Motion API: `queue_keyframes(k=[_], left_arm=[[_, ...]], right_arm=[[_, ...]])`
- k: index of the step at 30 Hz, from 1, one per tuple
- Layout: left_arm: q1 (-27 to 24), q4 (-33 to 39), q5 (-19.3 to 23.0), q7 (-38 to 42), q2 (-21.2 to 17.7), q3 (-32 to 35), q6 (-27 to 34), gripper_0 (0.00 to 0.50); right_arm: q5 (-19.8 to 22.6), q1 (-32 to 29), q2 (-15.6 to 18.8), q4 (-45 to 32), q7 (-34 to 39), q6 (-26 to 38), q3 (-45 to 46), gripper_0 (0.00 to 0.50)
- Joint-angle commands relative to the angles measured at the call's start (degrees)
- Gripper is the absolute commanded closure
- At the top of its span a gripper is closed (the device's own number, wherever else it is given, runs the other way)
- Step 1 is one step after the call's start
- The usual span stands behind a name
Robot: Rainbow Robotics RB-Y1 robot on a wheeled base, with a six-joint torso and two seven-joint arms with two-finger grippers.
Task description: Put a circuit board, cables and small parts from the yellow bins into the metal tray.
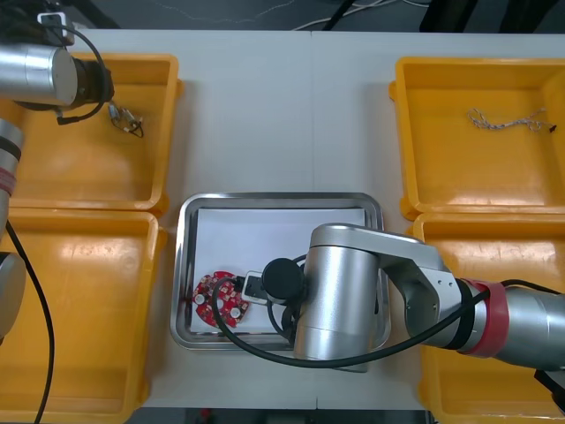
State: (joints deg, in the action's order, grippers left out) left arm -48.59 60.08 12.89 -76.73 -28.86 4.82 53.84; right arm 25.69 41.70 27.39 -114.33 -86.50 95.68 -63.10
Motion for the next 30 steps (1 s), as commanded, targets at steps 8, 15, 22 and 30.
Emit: queue_keyframes(k=[8,15,22,30], left_arm=[[-3.18,-3.48,0.55,-7.56,0.91,-4.03,-5.15,0.000],[-3.18,-3.74,2.05,-7.65,1.17,-5.52,-5.33,0.000],[-3.18,-3.74,2.31,-7.73,1.43,-6.67,-5.33,0.000],[-3.09,-3.74,2.66,-8.00,1.52,-6.75,-5.33,0.000]], right_arm=[[-2.75,-1.44,-0.85,-0.28,-2.01,-4.36,-0.71,0.151],[-1.44,-1.44,0.47,-2.30,-1.39,-3.31,2.37,0.007],[2.78,-1.44,0.47,-4.94,-1.22,2.49,10.81,0.005],[9.55,-1.27,1.08,-7.57,-0.78,9.00,21.71,0.005]])
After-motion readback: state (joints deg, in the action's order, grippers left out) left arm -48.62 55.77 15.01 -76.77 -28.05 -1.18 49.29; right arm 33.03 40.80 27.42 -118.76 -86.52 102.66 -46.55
